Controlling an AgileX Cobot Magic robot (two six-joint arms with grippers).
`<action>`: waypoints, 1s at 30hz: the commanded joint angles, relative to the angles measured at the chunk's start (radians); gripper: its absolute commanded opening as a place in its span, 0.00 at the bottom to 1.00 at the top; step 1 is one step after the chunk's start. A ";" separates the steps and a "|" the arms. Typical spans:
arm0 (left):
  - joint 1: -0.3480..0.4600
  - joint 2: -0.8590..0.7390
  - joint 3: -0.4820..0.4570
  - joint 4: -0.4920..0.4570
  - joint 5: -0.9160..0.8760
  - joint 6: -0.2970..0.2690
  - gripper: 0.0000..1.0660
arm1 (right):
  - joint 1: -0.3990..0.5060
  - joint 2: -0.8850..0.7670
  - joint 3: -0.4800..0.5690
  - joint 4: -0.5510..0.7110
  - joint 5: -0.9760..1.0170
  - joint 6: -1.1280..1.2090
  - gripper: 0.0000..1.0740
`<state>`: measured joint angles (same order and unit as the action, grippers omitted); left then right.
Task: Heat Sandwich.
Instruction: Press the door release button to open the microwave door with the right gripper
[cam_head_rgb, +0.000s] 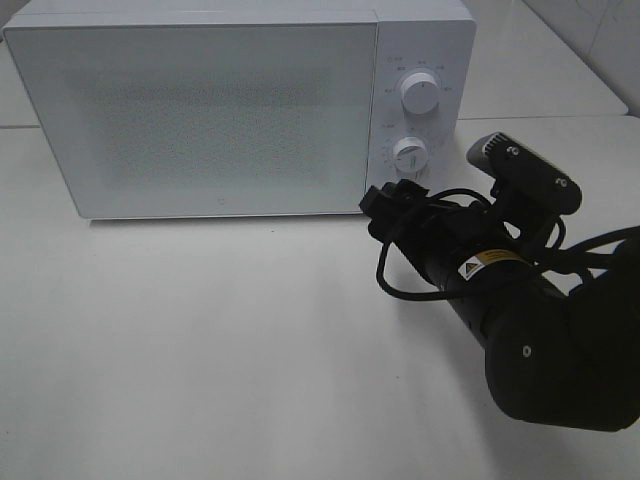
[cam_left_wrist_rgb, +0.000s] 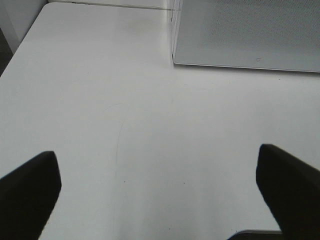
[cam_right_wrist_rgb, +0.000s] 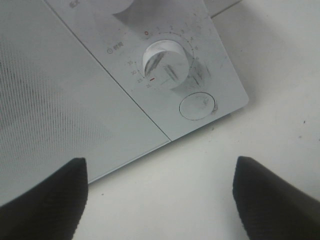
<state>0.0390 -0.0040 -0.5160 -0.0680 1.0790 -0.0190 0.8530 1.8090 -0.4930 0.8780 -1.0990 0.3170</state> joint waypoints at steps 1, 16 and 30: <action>-0.002 -0.005 0.001 0.000 -0.006 -0.001 0.94 | 0.003 -0.002 -0.006 -0.004 0.002 0.188 0.65; -0.002 -0.005 0.001 0.000 -0.006 -0.001 0.94 | 0.002 -0.002 -0.006 -0.002 0.003 0.851 0.29; -0.002 -0.005 0.001 0.000 -0.006 -0.001 0.94 | 0.000 -0.002 -0.006 -0.003 0.003 1.064 0.00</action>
<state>0.0390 -0.0040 -0.5160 -0.0680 1.0790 -0.0190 0.8530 1.8090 -0.4930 0.8790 -1.0990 1.3720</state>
